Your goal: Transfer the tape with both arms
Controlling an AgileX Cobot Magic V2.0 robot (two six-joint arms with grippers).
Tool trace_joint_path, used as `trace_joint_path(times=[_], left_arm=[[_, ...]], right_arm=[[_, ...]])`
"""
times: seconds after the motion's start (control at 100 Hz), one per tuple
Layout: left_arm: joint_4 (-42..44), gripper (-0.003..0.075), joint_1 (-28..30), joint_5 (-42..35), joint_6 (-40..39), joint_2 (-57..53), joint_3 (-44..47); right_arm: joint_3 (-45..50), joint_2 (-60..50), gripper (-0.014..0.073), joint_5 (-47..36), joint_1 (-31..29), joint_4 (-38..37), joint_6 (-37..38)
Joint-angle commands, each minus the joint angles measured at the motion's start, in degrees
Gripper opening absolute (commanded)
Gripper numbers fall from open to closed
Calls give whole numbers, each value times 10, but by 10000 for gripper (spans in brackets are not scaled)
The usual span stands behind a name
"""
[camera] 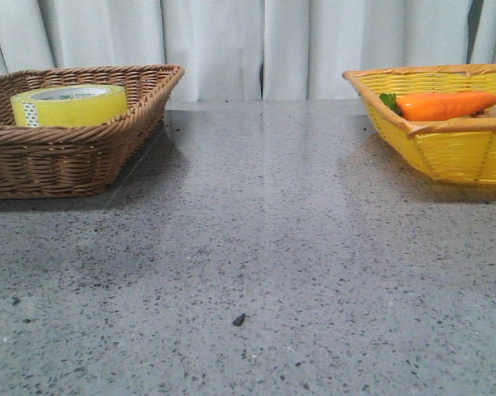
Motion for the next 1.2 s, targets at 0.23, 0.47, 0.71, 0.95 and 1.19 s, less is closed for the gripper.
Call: trace_joint_path(times=[0.23, 0.47, 0.71, 0.95, 1.19], left_arm=[[13, -21, 42, -86, 0, -216, 184], [9, -21, 48, -82, 0, -229, 189], [-20, -21, 48, -83, -2, -229, 189], [20, -21, 43, -86, 2, -251, 209], [67, -21, 103, -181, -11, -362, 376]], right_arm=[[133, -65, -65, -215, -2, -46, 0], [173, -65, -65, -210, -2, -46, 0], [187, -65, -66, -209, -2, -46, 0], [187, -65, -66, -209, -2, -46, 0], [187, -65, -66, -209, -2, -46, 0]])
